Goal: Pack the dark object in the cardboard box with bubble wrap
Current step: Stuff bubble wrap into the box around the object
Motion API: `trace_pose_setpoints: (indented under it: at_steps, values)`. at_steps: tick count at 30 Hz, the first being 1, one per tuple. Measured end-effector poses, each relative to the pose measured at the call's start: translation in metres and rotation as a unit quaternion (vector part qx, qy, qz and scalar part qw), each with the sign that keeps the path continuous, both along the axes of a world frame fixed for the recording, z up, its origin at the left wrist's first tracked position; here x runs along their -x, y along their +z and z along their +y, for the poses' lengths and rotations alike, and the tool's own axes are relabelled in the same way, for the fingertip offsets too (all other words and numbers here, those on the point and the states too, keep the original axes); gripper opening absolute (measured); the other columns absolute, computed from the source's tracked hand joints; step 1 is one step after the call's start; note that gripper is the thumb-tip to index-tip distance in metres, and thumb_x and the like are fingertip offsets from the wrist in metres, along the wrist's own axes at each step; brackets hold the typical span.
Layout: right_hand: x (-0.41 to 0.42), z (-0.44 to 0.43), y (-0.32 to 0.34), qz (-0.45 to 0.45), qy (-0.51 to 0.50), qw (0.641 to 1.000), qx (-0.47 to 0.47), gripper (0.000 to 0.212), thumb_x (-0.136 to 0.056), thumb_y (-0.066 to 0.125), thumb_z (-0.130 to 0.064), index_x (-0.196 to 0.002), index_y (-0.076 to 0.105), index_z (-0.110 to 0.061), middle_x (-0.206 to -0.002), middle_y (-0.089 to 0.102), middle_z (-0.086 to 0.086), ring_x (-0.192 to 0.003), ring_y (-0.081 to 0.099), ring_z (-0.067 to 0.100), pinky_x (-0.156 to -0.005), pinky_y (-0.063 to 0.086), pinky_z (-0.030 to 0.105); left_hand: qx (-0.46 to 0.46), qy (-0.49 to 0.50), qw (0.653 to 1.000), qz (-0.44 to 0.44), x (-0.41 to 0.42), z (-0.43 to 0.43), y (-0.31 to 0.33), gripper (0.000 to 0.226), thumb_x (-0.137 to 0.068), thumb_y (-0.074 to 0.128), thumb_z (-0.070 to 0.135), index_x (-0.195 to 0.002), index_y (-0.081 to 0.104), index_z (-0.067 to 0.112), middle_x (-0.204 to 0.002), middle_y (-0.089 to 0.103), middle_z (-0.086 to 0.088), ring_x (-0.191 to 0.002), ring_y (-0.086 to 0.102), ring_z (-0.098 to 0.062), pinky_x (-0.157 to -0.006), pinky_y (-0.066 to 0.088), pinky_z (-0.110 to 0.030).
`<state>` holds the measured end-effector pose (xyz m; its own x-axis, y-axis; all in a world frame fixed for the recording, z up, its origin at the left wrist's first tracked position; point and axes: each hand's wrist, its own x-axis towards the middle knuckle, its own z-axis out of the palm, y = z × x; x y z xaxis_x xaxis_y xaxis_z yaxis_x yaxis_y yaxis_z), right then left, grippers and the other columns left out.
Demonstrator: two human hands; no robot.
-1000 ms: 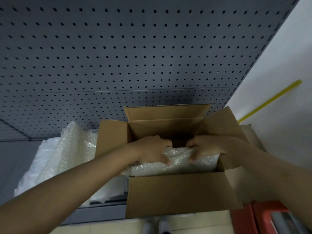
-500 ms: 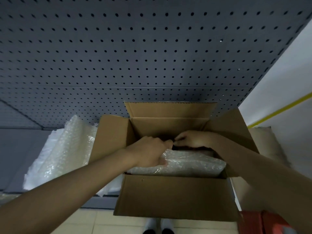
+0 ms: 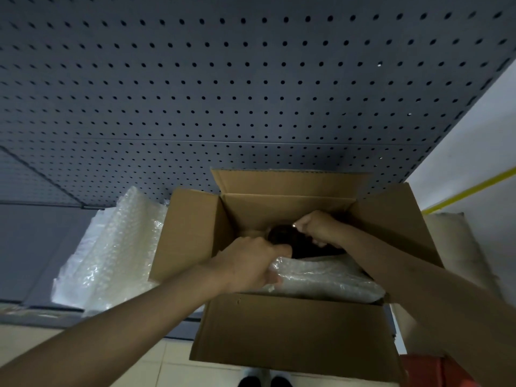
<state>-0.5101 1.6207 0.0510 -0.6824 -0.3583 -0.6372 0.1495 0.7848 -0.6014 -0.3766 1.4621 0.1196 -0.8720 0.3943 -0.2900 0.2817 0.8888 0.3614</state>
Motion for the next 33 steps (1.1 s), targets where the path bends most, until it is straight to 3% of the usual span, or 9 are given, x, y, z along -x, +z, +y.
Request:
trace_pose_setpoints:
  at_steps: [4,7,11,15,18,21,23,26,33]
  values:
    - [0.002,0.003,0.003,0.003,0.004,1.0,0.008,0.03,-0.1,0.044,-0.019,-0.126,0.059,-0.015,-0.12,0.061,0.015,-0.085,0.06,0.024,-0.061,0.05,0.026,-0.024,0.007,0.999,-0.019,-0.007,-0.001,-0.012,0.032,-0.091,0.061,0.032,-0.122,0.054,0.027,-0.109,0.065,0.001,-0.095,0.063,-0.013,-0.078,0.049,-0.027]
    - [-0.007,0.005,-0.002,0.025,0.038,0.999,-0.009,0.032,-0.1,0.044,-0.022,-0.128,0.058,-0.017,-0.106,0.061,0.005,-0.081,0.059,0.018,-0.062,0.05,0.024,0.001,0.019,1.0,-0.025,-0.006,0.004,-0.021,0.035,-0.092,0.058,0.034,-0.126,0.052,0.03,-0.127,0.055,0.001,-0.11,0.058,-0.02,-0.088,0.049,-0.042]
    - [-0.011,0.01,0.005,0.109,0.107,0.985,-0.075,0.048,-0.097,0.045,-0.037,-0.142,0.04,-0.02,-0.14,0.05,0.007,-0.124,0.051,0.024,-0.103,0.043,0.036,-0.012,0.039,0.987,-0.154,-0.003,-0.004,-0.026,0.053,-0.089,0.047,0.06,-0.136,0.038,0.039,-0.141,0.04,0.006,-0.126,0.044,-0.02,-0.102,0.038,-0.055]
    - [-0.027,0.034,0.045,0.14,0.181,0.971,-0.073,0.054,-0.09,0.051,-0.051,-0.135,0.045,-0.021,-0.135,0.054,0.001,-0.12,0.053,0.018,-0.101,0.043,0.034,0.001,0.02,0.984,-0.176,0.001,-0.019,-0.014,0.054,-0.098,0.026,0.055,-0.149,0.025,0.036,-0.155,0.027,0.002,-0.143,0.02,-0.022,-0.117,0.017,-0.041]
    - [-0.048,0.056,0.061,0.038,0.278,0.958,-0.067,0.051,-0.085,0.064,-0.042,-0.132,0.049,-0.028,-0.129,0.054,-0.011,-0.117,0.05,0.007,-0.096,0.04,0.023,0.001,0.033,0.983,-0.18,0.002,-0.022,-0.007,0.045,-0.101,0.037,0.038,-0.146,0.036,0.032,-0.148,0.036,0.0,-0.133,0.035,-0.019,-0.108,0.031,-0.032]
    - [-0.061,0.063,0.05,0.088,0.308,0.945,-0.062,0.032,-0.086,0.065,-0.03,-0.117,0.06,-0.035,-0.111,0.057,-0.019,-0.102,0.055,-0.001,-0.096,0.047,0.025,-0.025,0.061,0.979,-0.193,0.005,-0.016,-0.014,0.033,-0.098,0.049,0.021,-0.129,0.059,0.02,-0.133,0.055,-0.002,-0.107,0.054,-0.01,-0.088,0.041,-0.016]
    - [-0.069,0.061,0.042,0.125,0.303,0.943,-0.061,0.02,-0.089,0.06,-0.026,-0.108,0.063,-0.034,-0.109,0.063,-0.013,-0.097,0.058,0.003,-0.092,0.05,0.027,-0.018,0.085,0.979,-0.183,0.009,-0.01,-0.027,0.026,-0.093,0.057,0.018,-0.118,0.063,0.021,-0.124,0.062,-0.002,-0.11,0.059,-0.015,-0.093,0.046,-0.024]
    - [-0.077,0.055,0.023,0.174,0.341,0.919,-0.097,0.015,-0.092,0.051,-0.021,-0.102,0.06,-0.028,-0.11,0.064,-0.005,-0.096,0.06,0.014,-0.087,0.05,0.034,0.04,0.11,0.979,-0.165,0.011,0.002,-0.043,0.017,-0.088,0.06,0.014,-0.102,0.053,0.018,-0.112,0.061,-0.006,-0.102,0.061,-0.022,-0.078,0.047,-0.03]
    - [-0.068,0.057,0.008,0.196,0.344,0.912,-0.106,0.02,-0.09,0.056,-0.018,-0.106,0.058,-0.028,-0.114,0.064,-0.002,-0.101,0.06,0.016,-0.088,0.05,0.034,0.033,0.183,0.972,-0.145,0.014,-0.002,-0.046,0.023,-0.085,0.065,0.026,-0.104,0.059,0.013,-0.114,0.064,-0.009,-0.103,0.063,-0.025,-0.083,0.05,-0.032]
